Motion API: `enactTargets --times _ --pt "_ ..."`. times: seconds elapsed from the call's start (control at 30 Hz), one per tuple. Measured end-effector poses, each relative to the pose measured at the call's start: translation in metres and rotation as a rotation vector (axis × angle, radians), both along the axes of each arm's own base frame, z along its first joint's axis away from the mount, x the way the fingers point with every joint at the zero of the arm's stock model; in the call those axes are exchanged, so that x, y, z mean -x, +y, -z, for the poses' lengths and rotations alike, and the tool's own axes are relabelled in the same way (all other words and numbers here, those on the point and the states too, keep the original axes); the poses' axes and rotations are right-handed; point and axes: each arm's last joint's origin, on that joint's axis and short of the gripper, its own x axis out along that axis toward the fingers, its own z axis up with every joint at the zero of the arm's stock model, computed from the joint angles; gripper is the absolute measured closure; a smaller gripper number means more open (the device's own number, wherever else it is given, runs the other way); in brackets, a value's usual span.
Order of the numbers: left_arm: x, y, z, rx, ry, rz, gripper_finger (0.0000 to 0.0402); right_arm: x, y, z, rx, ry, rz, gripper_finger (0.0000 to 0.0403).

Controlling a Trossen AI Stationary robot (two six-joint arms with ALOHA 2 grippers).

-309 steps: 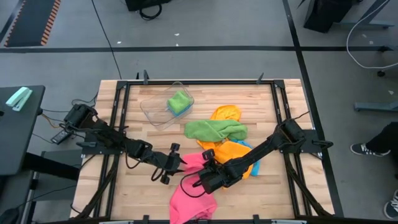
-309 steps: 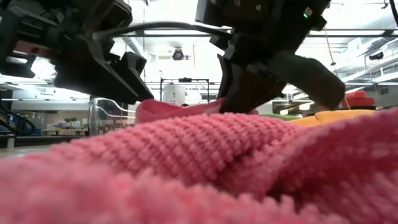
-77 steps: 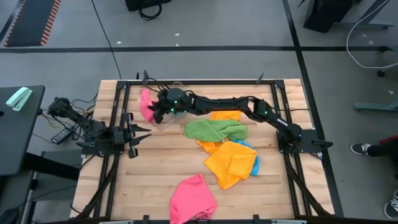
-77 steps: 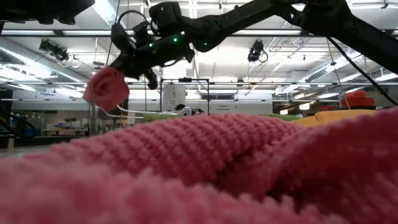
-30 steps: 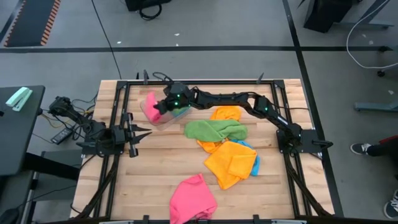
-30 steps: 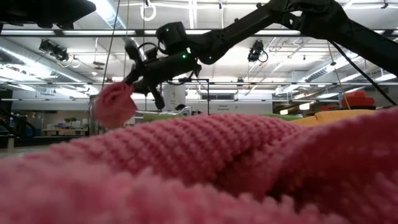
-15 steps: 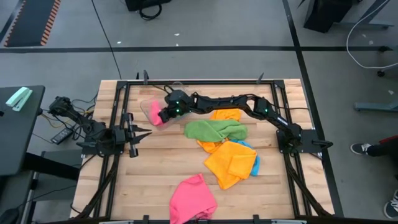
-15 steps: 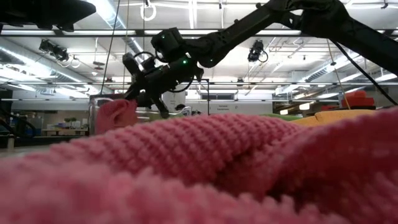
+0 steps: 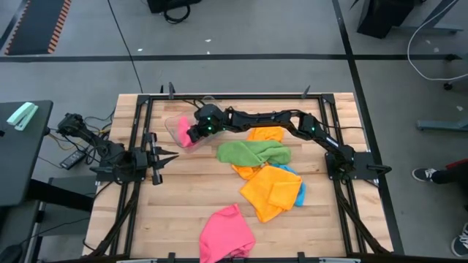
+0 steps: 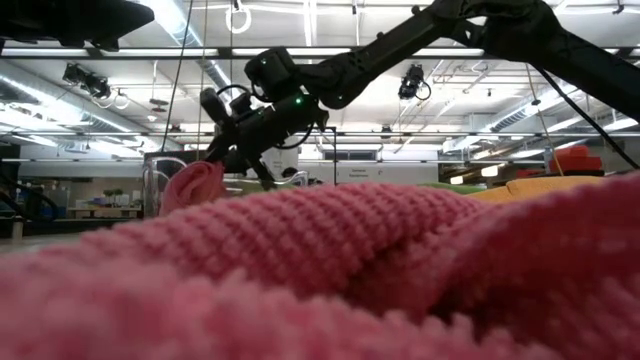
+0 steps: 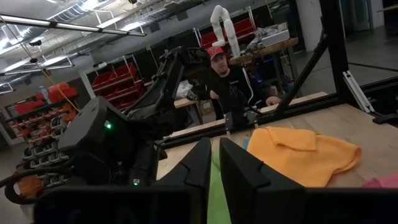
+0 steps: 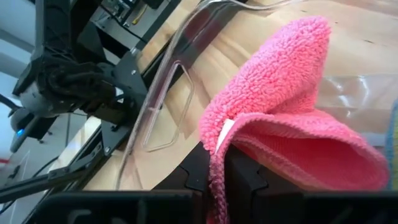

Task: Fold microfiber towels
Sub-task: Put the left pink microfiber towel into the transparent bin

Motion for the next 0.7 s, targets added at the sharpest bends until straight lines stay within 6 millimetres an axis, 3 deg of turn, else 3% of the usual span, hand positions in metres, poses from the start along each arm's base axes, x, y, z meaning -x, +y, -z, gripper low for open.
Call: enactTargets --times 0.37,0.7 --pt "-0.0001 0.0000 0.0005 -0.003 0.005 0.000 0.0363 0.0050 -0.0065 0.0055 -0.048 0.067 0.035 0.0313" --pt "-0.0001 0.0000 0.0007 -0.005 0.007 0.000 0.0369 0.0058 -0.0070 0.0017 -0.032 0.068 0.067 0.0211"
